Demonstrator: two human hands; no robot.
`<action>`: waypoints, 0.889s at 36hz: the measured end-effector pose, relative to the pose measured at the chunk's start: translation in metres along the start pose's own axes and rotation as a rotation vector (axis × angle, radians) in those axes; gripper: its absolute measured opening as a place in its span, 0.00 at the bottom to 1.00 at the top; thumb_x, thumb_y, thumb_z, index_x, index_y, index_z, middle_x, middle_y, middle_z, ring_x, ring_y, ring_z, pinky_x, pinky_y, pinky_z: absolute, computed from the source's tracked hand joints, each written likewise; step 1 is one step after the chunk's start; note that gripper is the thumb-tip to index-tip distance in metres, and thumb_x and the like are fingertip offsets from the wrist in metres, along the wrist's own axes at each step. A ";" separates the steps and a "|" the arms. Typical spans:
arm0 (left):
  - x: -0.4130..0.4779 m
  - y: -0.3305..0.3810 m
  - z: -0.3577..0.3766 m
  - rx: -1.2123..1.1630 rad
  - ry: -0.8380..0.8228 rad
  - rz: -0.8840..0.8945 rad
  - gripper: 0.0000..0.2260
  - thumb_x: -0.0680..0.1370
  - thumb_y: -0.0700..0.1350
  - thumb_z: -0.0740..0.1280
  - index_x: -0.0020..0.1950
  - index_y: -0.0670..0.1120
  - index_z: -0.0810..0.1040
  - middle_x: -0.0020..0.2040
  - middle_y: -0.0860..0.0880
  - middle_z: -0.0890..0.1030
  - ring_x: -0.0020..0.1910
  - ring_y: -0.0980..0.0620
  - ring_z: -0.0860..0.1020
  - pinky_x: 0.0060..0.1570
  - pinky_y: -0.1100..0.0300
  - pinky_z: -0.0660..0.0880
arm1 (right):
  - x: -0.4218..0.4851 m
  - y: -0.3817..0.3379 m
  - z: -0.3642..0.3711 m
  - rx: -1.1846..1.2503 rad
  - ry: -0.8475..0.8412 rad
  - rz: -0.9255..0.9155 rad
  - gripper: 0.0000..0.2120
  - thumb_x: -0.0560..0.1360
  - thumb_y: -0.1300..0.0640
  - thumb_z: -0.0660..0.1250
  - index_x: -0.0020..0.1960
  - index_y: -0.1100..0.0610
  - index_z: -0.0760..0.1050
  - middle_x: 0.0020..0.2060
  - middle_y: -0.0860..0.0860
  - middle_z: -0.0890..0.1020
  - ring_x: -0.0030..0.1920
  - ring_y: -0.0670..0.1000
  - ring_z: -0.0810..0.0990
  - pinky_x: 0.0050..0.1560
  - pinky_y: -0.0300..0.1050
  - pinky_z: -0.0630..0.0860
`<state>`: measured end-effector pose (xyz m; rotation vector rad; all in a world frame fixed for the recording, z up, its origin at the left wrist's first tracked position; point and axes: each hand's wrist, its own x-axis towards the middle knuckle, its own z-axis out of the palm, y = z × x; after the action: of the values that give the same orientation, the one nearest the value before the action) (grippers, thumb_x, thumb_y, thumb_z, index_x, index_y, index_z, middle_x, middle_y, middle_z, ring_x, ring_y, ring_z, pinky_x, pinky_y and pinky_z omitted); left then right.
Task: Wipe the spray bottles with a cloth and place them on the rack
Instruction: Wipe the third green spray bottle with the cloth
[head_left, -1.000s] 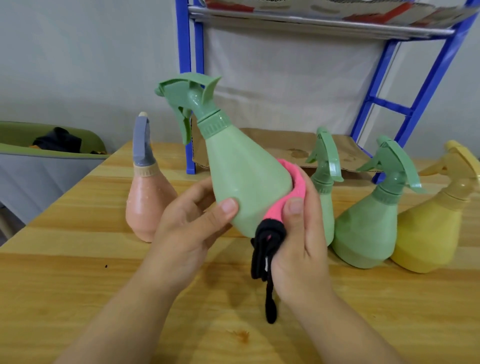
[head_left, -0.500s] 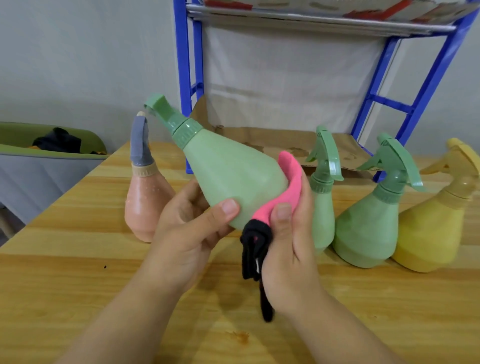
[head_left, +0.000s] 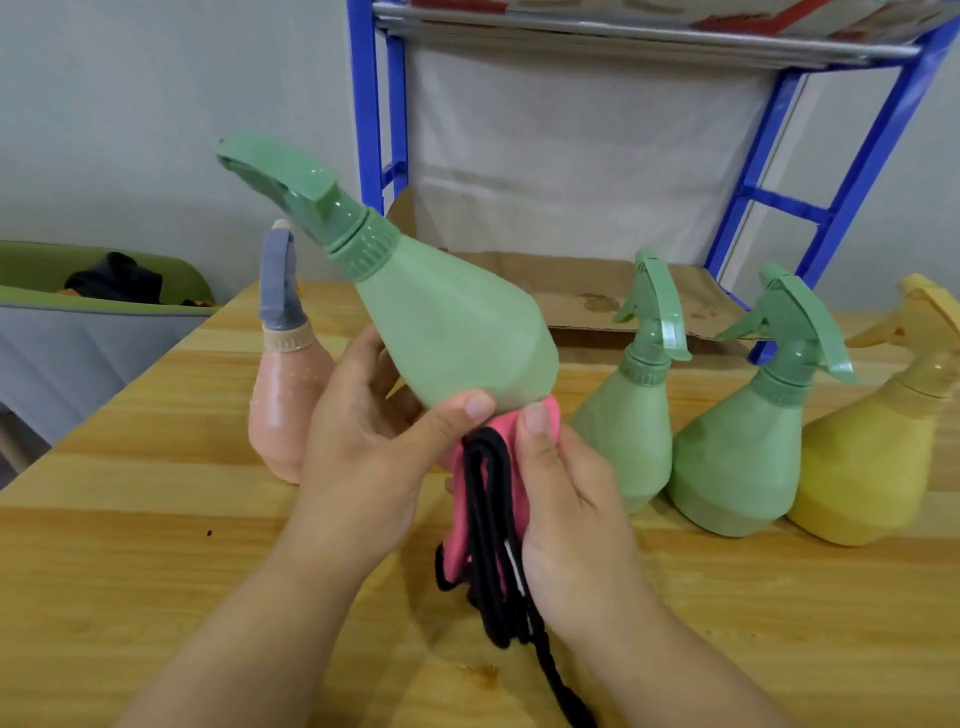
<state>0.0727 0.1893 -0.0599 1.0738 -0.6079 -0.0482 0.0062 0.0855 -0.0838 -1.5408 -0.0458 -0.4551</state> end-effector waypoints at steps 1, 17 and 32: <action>0.000 0.000 0.000 0.037 0.007 0.015 0.26 0.65 0.34 0.75 0.61 0.44 0.72 0.49 0.54 0.84 0.50 0.57 0.82 0.44 0.67 0.78 | 0.000 0.002 0.000 -0.033 0.021 0.000 0.26 0.78 0.37 0.51 0.48 0.58 0.75 0.33 0.62 0.80 0.31 0.60 0.80 0.31 0.54 0.79; -0.004 0.001 -0.005 0.083 -0.052 0.056 0.25 0.65 0.39 0.74 0.61 0.44 0.73 0.52 0.54 0.83 0.52 0.56 0.82 0.46 0.66 0.77 | -0.001 -0.013 -0.011 0.065 -0.065 0.054 0.20 0.76 0.47 0.50 0.43 0.56 0.76 0.27 0.48 0.82 0.27 0.42 0.80 0.27 0.30 0.74; 0.002 -0.008 -0.022 0.324 0.169 -0.057 0.32 0.62 0.45 0.79 0.65 0.54 0.73 0.57 0.55 0.81 0.53 0.59 0.81 0.48 0.62 0.79 | 0.003 -0.011 -0.016 -0.429 0.220 -0.234 0.16 0.78 0.40 0.51 0.35 0.45 0.66 0.28 0.44 0.71 0.30 0.44 0.69 0.33 0.36 0.68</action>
<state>0.0869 0.2022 -0.0727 1.3937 -0.4405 0.0935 0.0013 0.0697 -0.0729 -1.9043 0.0461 -0.8609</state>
